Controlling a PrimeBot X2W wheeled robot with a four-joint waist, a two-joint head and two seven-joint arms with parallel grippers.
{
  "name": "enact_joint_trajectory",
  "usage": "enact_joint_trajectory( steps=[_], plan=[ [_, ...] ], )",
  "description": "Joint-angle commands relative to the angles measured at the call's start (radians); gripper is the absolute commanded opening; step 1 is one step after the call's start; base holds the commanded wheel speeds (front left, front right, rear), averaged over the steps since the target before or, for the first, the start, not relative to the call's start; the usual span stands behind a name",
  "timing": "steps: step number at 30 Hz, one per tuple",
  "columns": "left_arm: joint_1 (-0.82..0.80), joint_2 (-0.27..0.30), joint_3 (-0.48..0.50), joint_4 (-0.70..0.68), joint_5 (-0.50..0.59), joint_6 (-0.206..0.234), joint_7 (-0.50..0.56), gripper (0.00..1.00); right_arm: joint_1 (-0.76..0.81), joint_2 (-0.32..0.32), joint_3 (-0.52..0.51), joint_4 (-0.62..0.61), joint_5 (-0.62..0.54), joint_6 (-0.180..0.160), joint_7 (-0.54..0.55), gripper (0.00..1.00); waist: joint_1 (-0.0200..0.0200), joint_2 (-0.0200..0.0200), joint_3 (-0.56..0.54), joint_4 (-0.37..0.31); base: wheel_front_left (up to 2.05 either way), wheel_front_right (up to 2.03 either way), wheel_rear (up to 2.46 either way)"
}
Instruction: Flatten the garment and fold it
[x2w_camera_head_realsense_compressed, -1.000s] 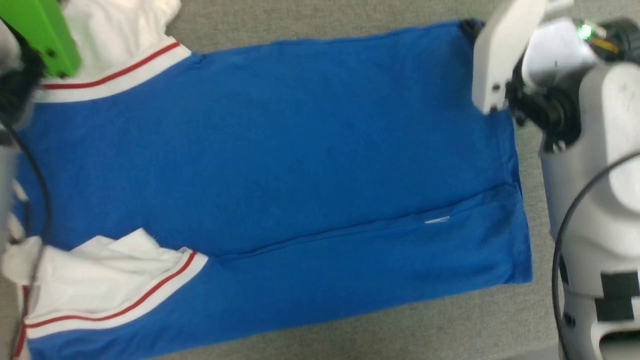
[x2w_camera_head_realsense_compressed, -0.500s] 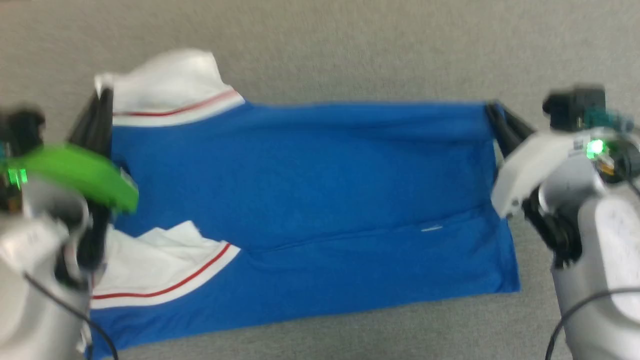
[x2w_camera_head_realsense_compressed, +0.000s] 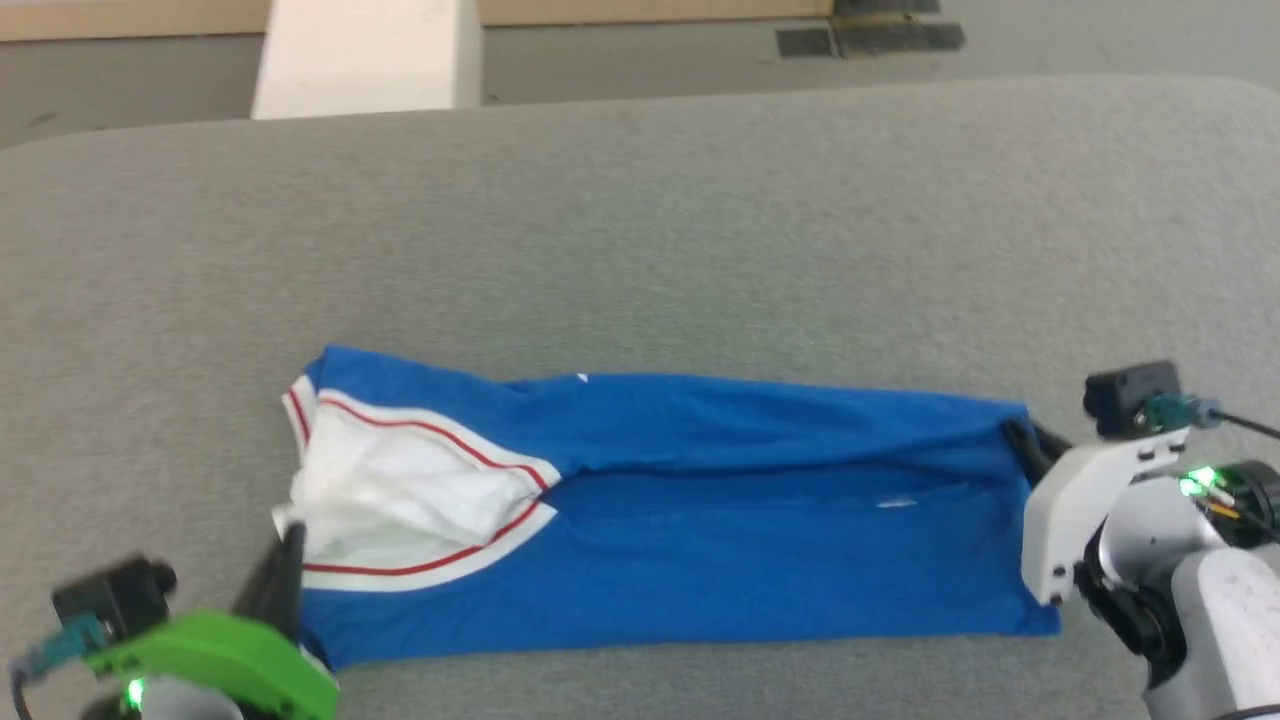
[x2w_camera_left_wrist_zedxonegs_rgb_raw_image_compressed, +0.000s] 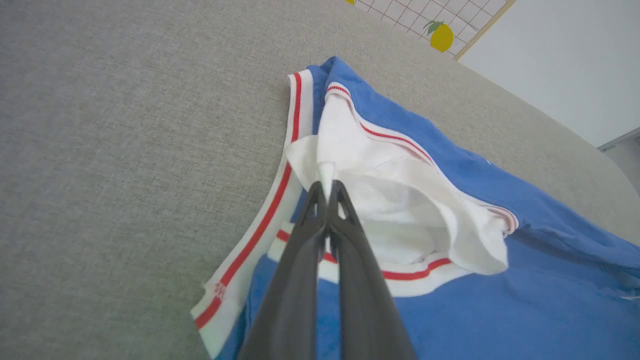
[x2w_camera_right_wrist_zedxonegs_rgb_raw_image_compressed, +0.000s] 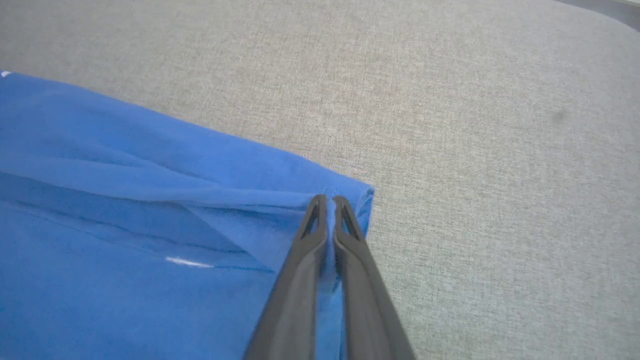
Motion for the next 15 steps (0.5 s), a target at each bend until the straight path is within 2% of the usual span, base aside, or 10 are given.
enact_joint_trajectory(
  steps=[1, 9, 15],
  plan=[
    [0.028, -0.004, -0.003, 0.001, -0.009, 0.005, 0.005, 0.00, 0.015, -0.014, 0.012, 0.008, -0.006, -0.002, 0.014, 0.00, 0.0001, -0.0001, -0.028, 0.034, 0.00, 0.00, 0.00],
    [0.034, -0.033, -0.076, 0.092, -0.007, -0.027, 0.028, 0.00, 0.025, -0.057, 0.083, 0.095, -0.013, -0.002, 0.082, 0.00, 0.0001, -0.0001, -0.014, 0.064, 0.00, 0.00, 0.00],
    [-0.016, -0.059, -0.125, 0.185, 0.009, -0.068, 0.025, 0.00, 0.022, -0.036, 0.071, 0.158, -0.006, -0.002, 0.098, 0.00, 0.0001, -0.0001, -0.020, 0.077, 0.00, 0.00, 0.00]
  ],
)
